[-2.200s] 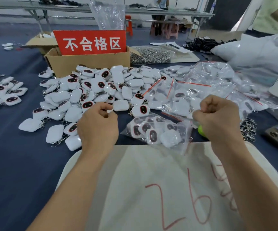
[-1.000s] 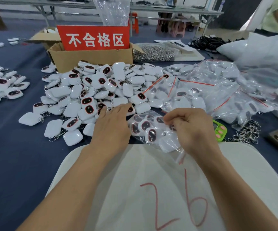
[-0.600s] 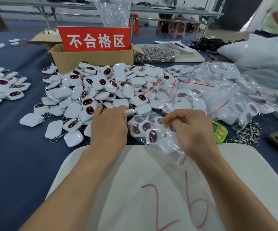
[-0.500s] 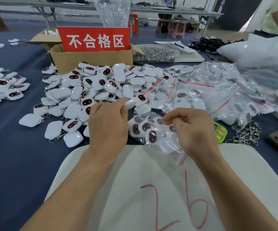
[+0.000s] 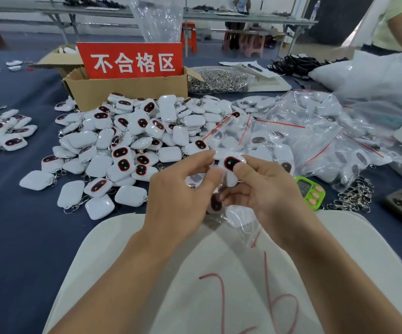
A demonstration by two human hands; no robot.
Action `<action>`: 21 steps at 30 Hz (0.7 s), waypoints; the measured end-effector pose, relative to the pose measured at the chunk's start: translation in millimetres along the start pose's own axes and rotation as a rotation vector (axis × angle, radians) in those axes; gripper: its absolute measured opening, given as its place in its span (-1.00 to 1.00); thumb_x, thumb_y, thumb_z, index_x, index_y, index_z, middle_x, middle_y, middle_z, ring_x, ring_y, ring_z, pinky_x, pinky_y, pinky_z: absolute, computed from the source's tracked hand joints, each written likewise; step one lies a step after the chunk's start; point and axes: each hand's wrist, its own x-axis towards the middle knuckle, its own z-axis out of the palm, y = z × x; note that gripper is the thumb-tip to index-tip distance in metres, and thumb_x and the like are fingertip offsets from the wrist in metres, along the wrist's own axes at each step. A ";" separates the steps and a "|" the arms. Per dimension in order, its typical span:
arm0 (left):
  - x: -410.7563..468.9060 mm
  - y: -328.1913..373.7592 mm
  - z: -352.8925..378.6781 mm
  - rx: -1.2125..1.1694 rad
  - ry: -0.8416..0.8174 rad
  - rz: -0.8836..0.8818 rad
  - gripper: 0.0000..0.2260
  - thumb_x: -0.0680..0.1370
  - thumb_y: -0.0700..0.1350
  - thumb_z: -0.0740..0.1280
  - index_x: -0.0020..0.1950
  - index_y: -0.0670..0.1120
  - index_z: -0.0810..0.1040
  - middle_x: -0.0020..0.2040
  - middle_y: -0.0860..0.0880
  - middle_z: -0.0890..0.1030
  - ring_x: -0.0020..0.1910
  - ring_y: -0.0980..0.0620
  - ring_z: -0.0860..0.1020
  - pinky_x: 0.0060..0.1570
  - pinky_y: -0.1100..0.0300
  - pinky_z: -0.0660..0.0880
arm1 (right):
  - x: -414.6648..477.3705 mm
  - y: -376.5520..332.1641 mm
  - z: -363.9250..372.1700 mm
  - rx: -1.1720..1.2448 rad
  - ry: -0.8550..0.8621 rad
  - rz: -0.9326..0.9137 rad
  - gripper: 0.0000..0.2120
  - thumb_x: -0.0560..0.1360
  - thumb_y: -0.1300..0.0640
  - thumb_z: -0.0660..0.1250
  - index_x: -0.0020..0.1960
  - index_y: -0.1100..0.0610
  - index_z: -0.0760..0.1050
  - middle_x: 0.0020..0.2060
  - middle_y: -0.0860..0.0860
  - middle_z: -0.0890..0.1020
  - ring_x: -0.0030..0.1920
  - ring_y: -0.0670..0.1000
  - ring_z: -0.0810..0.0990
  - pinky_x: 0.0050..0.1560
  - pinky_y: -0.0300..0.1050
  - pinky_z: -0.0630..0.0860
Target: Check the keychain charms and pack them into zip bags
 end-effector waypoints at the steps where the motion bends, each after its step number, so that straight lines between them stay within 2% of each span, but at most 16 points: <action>1: 1.5 0.6 -0.9 -0.033 -0.022 -0.017 -0.69 0.50 0.11 0.42 0.23 0.17 0.69 0.05 0.34 0.69 0.12 0.37 0.61 0.23 0.28 0.52 | -0.3 0.0 0.5 0.015 -0.036 0.017 -0.79 0.67 0.22 0.26 0.12 0.30 0.63 -0.19 0.24 0.65 -0.28 0.20 0.62 -0.24 -0.08 0.61; 3: 3.0 1.7 -3.2 -0.086 -0.071 -0.045 -0.71 0.53 0.05 0.38 0.23 0.16 0.69 0.05 0.32 0.70 0.10 0.35 0.62 0.18 0.27 0.55 | -0.4 1.1 0.6 0.014 -0.071 0.038 -0.80 0.61 0.25 0.31 0.14 0.33 0.62 -0.21 0.23 0.65 -0.30 0.19 0.61 -0.28 -0.10 0.56; 5: 3.6 0.2 -4.0 -0.114 -0.127 -0.054 -0.74 0.55 0.02 0.35 0.19 0.15 0.72 -0.01 0.28 0.72 0.00 0.30 0.65 0.05 0.28 0.55 | 0.8 3.3 0.5 -0.027 -0.064 0.036 -0.75 0.51 0.22 0.30 0.09 0.34 0.62 -0.27 0.21 0.63 -0.34 0.16 0.60 -0.32 -0.07 0.47; 8: 4.5 0.3 -3.9 -0.174 -0.166 -0.063 -0.78 0.55 -0.03 0.36 0.10 0.19 0.74 -0.11 0.22 0.74 -0.09 0.22 0.69 -0.05 0.30 0.57 | 1.6 4.0 0.1 -0.098 -0.051 0.020 -0.78 0.46 0.16 0.29 -0.04 0.25 0.65 -0.35 0.14 0.62 -0.39 0.10 0.55 -0.38 -0.12 0.36; 9: 4.7 1.3 -4.1 -0.192 -0.162 -0.072 -0.78 0.54 -0.04 0.37 0.08 0.21 0.74 -0.12 0.20 0.75 -0.10 0.20 0.70 -0.05 0.26 0.60 | 2.0 3.6 0.2 -0.113 -0.040 0.020 -0.81 0.45 0.16 0.29 -0.10 0.21 0.66 -0.37 0.12 0.62 -0.40 0.10 0.53 -0.40 -0.14 0.35; 11: 5.2 2.2 -4.2 -0.224 -0.166 -0.095 -0.77 0.51 -0.06 0.40 0.06 0.22 0.75 -0.12 0.15 0.76 -0.09 0.11 0.73 0.00 0.05 0.67 | 2.6 3.6 0.0 -0.145 -0.011 0.017 -0.83 0.48 0.20 0.30 -0.14 0.22 0.66 -0.39 0.14 0.60 -0.41 0.12 0.48 -0.39 -0.11 0.34; 14: 4.7 0.9 -5.3 -0.278 -0.186 -0.131 -0.80 0.47 -0.03 0.44 0.03 0.20 0.77 -0.15 0.06 0.76 -0.12 -0.07 0.74 -0.04 -0.15 0.69 | 2.2 6.3 0.9 -0.187 0.033 0.000 -0.82 0.50 0.25 0.29 -0.07 0.27 0.66 -0.38 0.14 0.61 -0.42 0.12 0.47 -0.45 -0.21 0.32; 16: 4.5 1.1 -6.4 -0.311 -0.179 -0.150 -0.80 0.42 0.03 0.44 0.00 0.18 0.77 -0.19 0.02 0.76 -0.20 -0.10 0.73 -0.13 -0.10 0.70 | 1.3 6.5 3.8 -0.210 0.036 -0.012 -0.79 0.46 0.22 0.29 -0.05 0.26 0.67 -0.35 0.13 0.66 -0.42 0.11 0.48 -0.47 -0.25 0.34; 19: 4.3 2.2 -4.8 -0.326 -0.137 -0.165 -0.85 0.36 0.05 0.48 -0.09 0.16 0.77 -0.24 0.02 0.75 -0.29 0.04 0.70 -0.26 0.14 0.64 | 0.3 6.4 6.1 -0.228 0.008 -0.013 -0.80 0.56 0.31 0.25 -0.04 0.23 0.66 -0.30 0.09 0.69 -0.40 0.09 0.51 -0.45 -0.25 0.37; 21: 4.2 3.4 -2.3 -0.339 -0.100 -0.198 -0.87 0.33 0.05 0.50 -0.15 0.15 0.77 -0.27 0.02 0.74 -0.33 0.08 0.68 -0.29 0.15 0.64 | 0.0 6.4 5.5 -0.254 0.000 -0.004 -0.79 0.59 0.34 0.23 -0.01 0.23 0.65 -0.27 0.14 0.69 -0.39 0.09 0.51 -0.44 -0.25 0.38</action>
